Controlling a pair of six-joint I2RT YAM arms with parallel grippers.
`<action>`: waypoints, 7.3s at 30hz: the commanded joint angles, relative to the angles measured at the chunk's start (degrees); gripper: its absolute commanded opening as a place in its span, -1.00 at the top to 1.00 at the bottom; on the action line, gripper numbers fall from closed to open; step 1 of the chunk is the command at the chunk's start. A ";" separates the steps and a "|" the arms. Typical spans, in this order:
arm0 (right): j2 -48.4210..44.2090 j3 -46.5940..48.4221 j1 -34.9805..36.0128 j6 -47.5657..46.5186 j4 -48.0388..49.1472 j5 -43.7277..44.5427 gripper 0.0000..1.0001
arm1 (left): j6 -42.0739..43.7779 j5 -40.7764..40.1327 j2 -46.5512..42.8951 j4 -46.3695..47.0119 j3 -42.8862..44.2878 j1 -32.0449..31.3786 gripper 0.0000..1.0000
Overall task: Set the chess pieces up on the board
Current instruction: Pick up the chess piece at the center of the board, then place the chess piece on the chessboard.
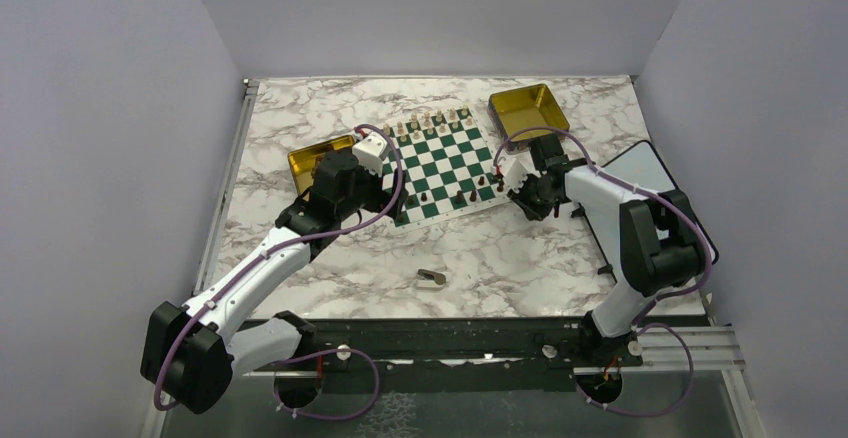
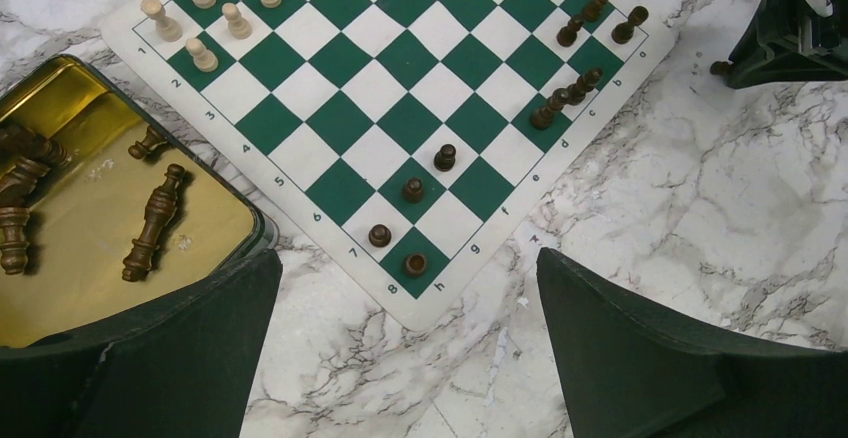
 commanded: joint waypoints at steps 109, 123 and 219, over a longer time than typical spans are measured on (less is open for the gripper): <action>-45.06 -14.75 4.47 61.90 15.90 -2.87 -1.00 | -12.64 -10.50 47.19 -13.43 37.77 -8.75 0.85; -44.89 -13.67 4.47 60.87 12.72 -1.24 -1.00 | -14.91 -7.82 50.98 -12.47 38.61 -8.67 0.85; -40.79 -13.12 4.47 59.43 12.55 -3.93 -1.00 | -12.79 -8.06 49.26 -16.23 43.22 -8.63 0.17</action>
